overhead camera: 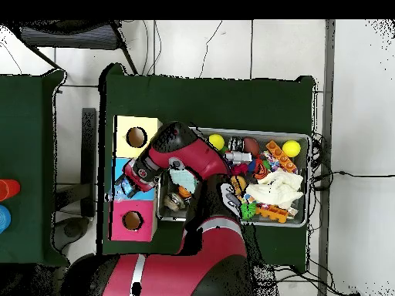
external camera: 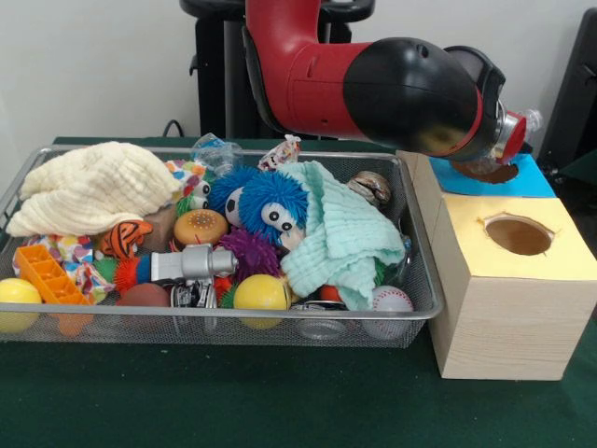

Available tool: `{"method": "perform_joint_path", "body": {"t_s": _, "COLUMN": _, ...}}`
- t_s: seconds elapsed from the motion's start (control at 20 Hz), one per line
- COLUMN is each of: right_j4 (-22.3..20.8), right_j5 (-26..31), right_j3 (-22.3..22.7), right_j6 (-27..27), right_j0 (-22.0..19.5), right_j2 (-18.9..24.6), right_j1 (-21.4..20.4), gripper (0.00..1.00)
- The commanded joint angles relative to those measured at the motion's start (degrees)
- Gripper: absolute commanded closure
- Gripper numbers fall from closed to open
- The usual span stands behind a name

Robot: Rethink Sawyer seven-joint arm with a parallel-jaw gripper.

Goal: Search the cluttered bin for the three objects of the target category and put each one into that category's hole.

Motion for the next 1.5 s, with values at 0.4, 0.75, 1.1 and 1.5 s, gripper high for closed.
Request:
{"method": "perform_joint_path", "body": {"t_s": 0.4, "right_j4": -3.57, "right_j5": -1.55, "right_j3": -4.11, "right_j6": 12.37, "right_j0": -1.51, "right_j2": 0.34, "right_j1": 0.91, "gripper": 0.0}}
{"method": "perform_joint_path", "body": {"t_s": 0.75, "right_j4": -7.06, "right_j5": 3.79, "right_j3": -11.59, "right_j6": 13.09, "right_j0": -3.82, "right_j2": 0.43, "right_j1": 3.25, "gripper": 0.0}}
{"method": "perform_joint_path", "body": {"t_s": 1.1, "right_j4": -10.75, "right_j5": 10.63, "right_j3": -20.98, "right_j6": 14.4, "right_j0": -5.51, "right_j2": 1.33, "right_j1": 6.61, "gripper": 0.0}}
{"method": "perform_joint_path", "body": {"t_s": 1.5, "right_j4": -13.75, "right_j5": 17.79, "right_j3": -26.11, "right_j6": 14.49, "right_j0": -6.79, "right_j2": 0.95, "right_j1": 8.04, "gripper": 0.0}}
